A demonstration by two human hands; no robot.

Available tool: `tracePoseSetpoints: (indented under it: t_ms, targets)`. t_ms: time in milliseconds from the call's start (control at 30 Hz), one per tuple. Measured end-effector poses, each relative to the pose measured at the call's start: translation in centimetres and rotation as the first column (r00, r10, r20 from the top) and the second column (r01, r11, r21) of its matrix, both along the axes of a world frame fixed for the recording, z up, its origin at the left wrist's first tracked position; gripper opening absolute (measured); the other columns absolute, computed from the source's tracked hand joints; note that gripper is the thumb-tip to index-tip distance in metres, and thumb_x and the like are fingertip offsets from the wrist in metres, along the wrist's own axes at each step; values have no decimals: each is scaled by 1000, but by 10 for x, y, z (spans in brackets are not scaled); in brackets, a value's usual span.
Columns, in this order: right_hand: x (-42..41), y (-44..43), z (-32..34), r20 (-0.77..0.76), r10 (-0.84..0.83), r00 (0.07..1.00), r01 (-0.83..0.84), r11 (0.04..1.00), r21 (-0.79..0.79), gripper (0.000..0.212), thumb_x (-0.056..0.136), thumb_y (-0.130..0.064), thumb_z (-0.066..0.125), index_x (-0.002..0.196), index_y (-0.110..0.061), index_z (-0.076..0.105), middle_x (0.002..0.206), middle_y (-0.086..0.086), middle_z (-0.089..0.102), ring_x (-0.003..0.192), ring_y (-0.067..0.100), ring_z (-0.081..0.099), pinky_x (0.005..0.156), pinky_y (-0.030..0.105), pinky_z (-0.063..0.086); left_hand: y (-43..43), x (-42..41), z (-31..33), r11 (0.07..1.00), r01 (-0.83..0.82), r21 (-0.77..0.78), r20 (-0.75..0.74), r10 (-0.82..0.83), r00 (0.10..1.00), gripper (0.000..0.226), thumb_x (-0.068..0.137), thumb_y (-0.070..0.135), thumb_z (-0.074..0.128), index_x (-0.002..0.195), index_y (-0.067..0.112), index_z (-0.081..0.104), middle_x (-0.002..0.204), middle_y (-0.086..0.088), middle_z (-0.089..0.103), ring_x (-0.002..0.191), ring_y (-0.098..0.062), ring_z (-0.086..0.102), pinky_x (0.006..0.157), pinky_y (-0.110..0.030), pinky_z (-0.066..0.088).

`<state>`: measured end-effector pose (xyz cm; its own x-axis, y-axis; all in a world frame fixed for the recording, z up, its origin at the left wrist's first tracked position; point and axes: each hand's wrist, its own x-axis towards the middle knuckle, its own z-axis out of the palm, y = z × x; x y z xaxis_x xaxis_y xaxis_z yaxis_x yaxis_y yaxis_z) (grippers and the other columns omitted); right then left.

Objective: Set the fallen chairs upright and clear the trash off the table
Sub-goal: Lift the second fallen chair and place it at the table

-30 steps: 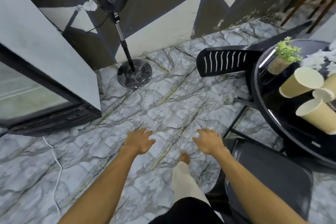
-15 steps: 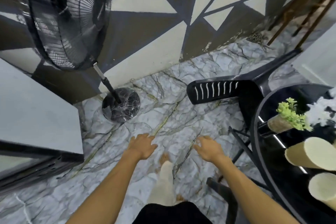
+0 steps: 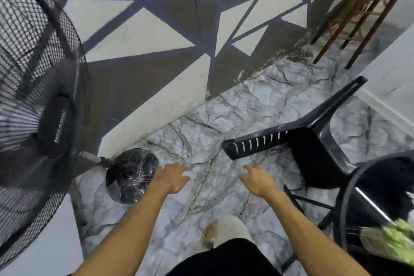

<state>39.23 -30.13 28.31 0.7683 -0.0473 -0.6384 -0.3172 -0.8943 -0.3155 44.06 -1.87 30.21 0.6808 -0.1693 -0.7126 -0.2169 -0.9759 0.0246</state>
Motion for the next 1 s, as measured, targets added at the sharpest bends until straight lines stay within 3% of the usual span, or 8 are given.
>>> tracePoseSetpoints:
  t_ms: [167, 267, 400, 500, 633, 833, 1000]
  targets:
    - [80, -14, -3, 14, -51, 999, 51, 998, 21, 55, 100, -46, 43, 147, -17, 39, 151, 10, 43, 134, 32, 44, 106, 46, 40, -20, 96, 0, 998, 57, -19, -11, -57, 998, 55, 100, 51, 33, 148, 24, 40, 157, -7, 35, 141, -28, 36, 114, -47, 28]
    - [130, -26, -8, 14, -110, 994, 109, 992, 64, 54, 101, -45, 42, 146, -16, 40, 151, 12, 41, 134, 33, 45, 105, 45, 41, -37, 156, -1, 995, 94, 9, -25, -94, 995, 55, 102, 51, 30, 151, 27, 36, 160, -5, 30, 144, -28, 32, 115, -45, 27]
    - [195, -47, -12, 12, -184, 983, 181, 976, 118, 41, 102, -39, 41, 131, -15, 55, 138, 12, 52, 125, 34, 49, 97, 42, 44, -67, 234, 0, 988, 151, 13, -47, -150, 988, 55, 102, 53, 27, 149, 27, 38, 158, -4, 33, 142, -27, 34, 114, -46, 26]
    - [241, -68, -15, 10, -213, 977, 210, 967, 143, 31, 101, -37, 39, 110, -15, 60, 125, 13, 60, 120, 34, 52, 94, 43, 47, -96, 294, 5, 978, 209, 16, -38, -208, 977, 58, 103, 54, 25, 155, 29, 28, 163, -3, 22, 147, -24, 26, 119, -44, 20]
    - [292, -96, -11, 4, -340, 941, 336, 933, 132, 48, 101, -48, 38, 141, -24, 49, 148, 8, 46, 133, 31, 45, 107, 49, 39, -137, 364, 13, 942, 337, -9, 9, -337, 942, 53, 103, 51, 27, 150, 30, 37, 158, -1, 35, 142, -24, 36, 114, -40, 28]
    - [348, -133, -22, 5, -507, 862, 502, 855, 130, 48, 101, -49, 37, 142, -27, 49, 147, 7, 47, 132, 30, 47, 106, 43, 39, -202, 462, 11, 841, 540, 23, 4, -540, 842, 47, 103, 43, 30, 146, 28, 43, 154, -4, 40, 139, -27, 38, 111, -44, 31]
    - [379, -153, -31, 11, -708, 706, 701, 700, 137, 45, 101, -47, 38, 139, -27, 52, 145, 6, 50, 130, 28, 48, 104, 41, 40, -263, 543, -2, 703, 711, -1, -24, -711, 703, 52, 103, 47, 29, 149, 25, 39, 157, -2, 36, 142, -24, 36, 112, -41, 29]
